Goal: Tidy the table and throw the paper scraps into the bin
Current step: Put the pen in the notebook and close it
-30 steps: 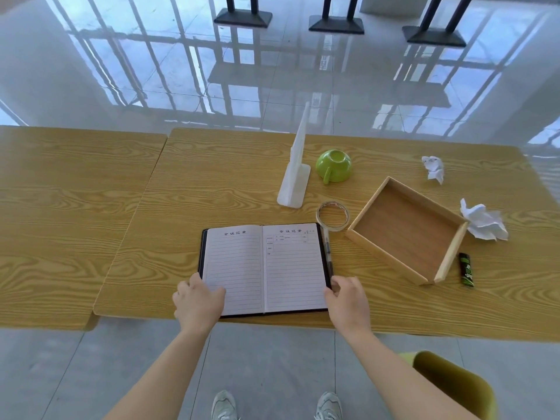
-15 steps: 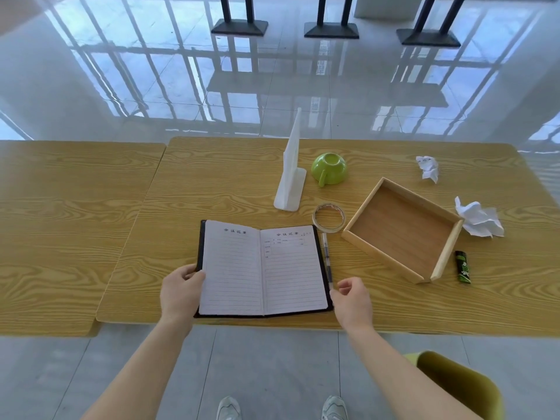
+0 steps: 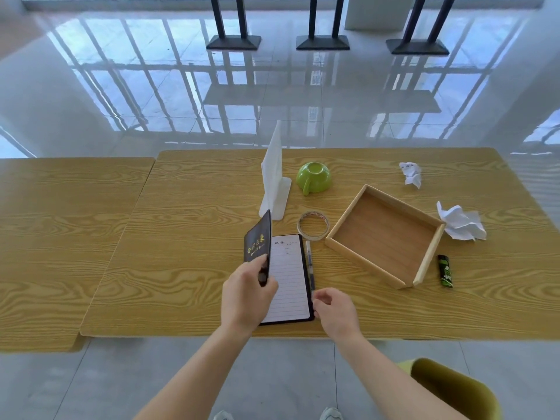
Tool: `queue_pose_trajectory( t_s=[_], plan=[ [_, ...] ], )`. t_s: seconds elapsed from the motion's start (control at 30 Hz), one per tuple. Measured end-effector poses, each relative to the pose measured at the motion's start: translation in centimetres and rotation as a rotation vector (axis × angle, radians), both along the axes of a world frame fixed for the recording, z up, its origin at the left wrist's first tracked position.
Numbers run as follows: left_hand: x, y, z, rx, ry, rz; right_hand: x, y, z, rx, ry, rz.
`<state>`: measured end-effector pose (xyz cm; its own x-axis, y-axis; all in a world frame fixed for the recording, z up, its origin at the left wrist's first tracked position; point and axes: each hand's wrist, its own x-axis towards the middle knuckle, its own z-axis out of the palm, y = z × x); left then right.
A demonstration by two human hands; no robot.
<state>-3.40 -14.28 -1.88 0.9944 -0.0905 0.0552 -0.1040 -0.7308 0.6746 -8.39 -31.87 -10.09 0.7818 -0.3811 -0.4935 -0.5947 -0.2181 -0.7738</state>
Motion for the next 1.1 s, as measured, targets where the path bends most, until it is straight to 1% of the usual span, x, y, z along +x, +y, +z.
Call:
queue_pose_trajectory(
  t_s=[0.1,0.23,0.3,0.43,0.57,0.67,0.77,0.87,0.97,1.1],
  plan=[
    [0.0,-2.5,-1.0,0.118,0.010,-0.023,0.1,-0.7,-0.1,0.016,-0.004,0.065],
    [-0.2,-5.5,-2.6,0.275,0.076,-0.033,0.5,-1.7,-0.2,0.101,-0.014,0.110],
    [-0.2,-6.8,-3.3,0.351,0.104,-0.030,0.7,-2.3,-0.2,0.113,-0.017,0.155],
    [-0.1,-8.7,-5.1,0.515,0.117,-0.030,0.9,-3.7,-0.2,0.065,-0.020,0.247],
    [-0.3,-9.4,-6.5,0.628,0.105,-0.095,0.9,-5.4,-0.2,-0.010,-0.023,0.231],
    [-0.7,-8.8,-7.0,0.625,0.068,-0.138,1.0,-6.0,-0.1,-0.043,-0.013,0.198],
    [-1.2,-6.9,-7.0,0.505,-0.015,-0.151,1.8,-6.1,0.2,-0.111,-0.030,0.203],
    [-2.0,-4.2,-7.4,0.416,-0.068,-0.166,3.6,-5.4,0.4,-0.240,-0.062,0.262],
    [-2.6,-1.8,-8.0,0.493,-0.035,-0.283,5.5,-4.4,0.4,-0.367,-0.088,0.303],
    [-2.5,-0.2,-8.5,0.568,0.021,-0.385,7.3,-3.4,0.2,-0.498,-0.063,0.329]
  ],
)
